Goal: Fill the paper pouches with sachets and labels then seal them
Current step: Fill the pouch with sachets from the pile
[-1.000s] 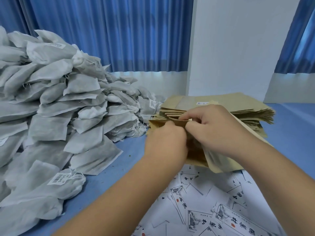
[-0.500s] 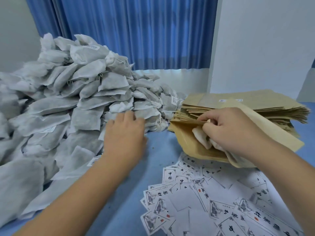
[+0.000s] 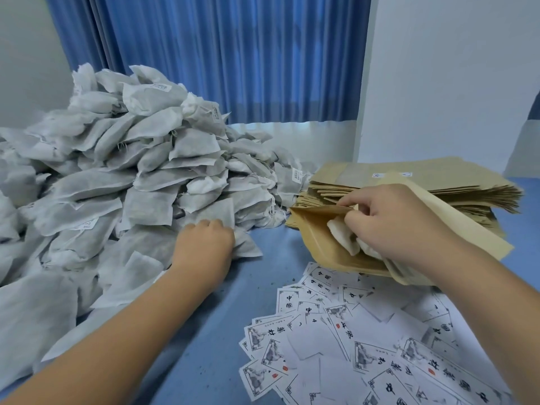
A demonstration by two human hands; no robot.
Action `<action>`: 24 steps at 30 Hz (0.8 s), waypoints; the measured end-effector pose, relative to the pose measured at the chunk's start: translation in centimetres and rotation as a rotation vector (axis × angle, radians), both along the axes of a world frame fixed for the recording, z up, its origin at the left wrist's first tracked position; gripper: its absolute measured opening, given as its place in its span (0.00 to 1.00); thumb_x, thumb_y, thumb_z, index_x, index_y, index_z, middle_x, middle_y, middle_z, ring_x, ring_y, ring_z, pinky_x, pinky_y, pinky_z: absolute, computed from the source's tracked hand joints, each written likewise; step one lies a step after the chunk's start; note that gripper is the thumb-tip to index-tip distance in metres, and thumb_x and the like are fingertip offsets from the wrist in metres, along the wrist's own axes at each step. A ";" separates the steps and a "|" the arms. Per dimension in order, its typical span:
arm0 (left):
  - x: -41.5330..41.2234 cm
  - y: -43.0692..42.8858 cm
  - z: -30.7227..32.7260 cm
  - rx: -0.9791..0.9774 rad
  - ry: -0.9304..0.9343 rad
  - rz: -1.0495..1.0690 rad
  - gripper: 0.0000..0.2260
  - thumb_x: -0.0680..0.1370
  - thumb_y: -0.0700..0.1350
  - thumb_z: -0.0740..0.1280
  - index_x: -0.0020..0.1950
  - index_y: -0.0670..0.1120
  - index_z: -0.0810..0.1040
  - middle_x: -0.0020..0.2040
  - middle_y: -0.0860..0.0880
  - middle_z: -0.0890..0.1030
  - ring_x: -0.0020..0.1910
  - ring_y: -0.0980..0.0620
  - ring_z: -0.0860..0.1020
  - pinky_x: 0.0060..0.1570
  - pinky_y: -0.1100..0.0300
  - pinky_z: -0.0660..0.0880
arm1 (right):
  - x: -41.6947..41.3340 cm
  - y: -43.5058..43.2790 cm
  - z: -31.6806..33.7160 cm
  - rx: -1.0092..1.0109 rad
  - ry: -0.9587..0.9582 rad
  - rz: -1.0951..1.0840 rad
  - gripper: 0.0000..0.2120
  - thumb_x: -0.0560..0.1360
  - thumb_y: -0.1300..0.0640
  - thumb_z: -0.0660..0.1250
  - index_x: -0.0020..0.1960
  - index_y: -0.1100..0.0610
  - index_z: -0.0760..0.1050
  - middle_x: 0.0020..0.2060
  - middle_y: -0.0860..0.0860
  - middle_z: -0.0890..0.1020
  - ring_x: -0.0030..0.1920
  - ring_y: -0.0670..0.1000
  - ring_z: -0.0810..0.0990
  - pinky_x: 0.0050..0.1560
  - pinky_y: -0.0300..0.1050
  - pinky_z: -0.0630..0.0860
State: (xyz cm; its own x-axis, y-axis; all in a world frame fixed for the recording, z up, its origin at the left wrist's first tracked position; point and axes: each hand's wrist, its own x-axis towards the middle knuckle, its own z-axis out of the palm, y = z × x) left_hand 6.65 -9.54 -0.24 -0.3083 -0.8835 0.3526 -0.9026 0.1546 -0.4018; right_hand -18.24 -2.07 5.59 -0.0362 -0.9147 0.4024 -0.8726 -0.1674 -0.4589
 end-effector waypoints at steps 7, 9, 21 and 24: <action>-3.0 3.2 1.5 0.138 0.311 -0.512 0.09 0.72 0.47 0.66 0.50 0.46 0.77 0.51 0.49 0.73 0.48 0.47 0.74 0.45 0.55 0.72 | -0.9 -0.2 0.4 -0.030 0.016 -0.016 0.12 0.71 0.57 0.61 0.42 0.45 0.81 0.27 0.34 0.76 0.32 0.39 0.74 0.31 0.39 0.63; -3.5 3.3 0.8 0.308 0.303 -0.413 0.10 0.73 0.49 0.65 0.51 0.47 0.73 0.55 0.51 0.67 0.47 0.51 0.73 0.45 0.55 0.74 | -1.0 -0.3 0.4 -0.034 0.025 0.000 0.11 0.71 0.57 0.61 0.42 0.46 0.81 0.30 0.32 0.75 0.34 0.36 0.73 0.31 0.39 0.63; -4.1 2.5 -1.5 0.511 0.562 -0.406 0.14 0.68 0.53 0.70 0.41 0.54 0.64 0.46 0.54 0.68 0.40 0.53 0.71 0.42 0.55 0.74 | -1.6 -0.5 0.2 -0.015 -0.035 0.030 0.12 0.68 0.58 0.59 0.41 0.49 0.81 0.23 0.48 0.78 0.26 0.43 0.74 0.27 0.32 0.67; -3.8 2.4 -1.5 0.435 0.601 -0.448 0.13 0.68 0.48 0.69 0.40 0.52 0.63 0.42 0.53 0.70 0.42 0.50 0.71 0.44 0.50 0.73 | -1.7 -0.4 0.3 -0.023 -0.064 0.038 0.12 0.67 0.59 0.59 0.41 0.51 0.81 0.22 0.48 0.77 0.24 0.43 0.72 0.25 0.31 0.66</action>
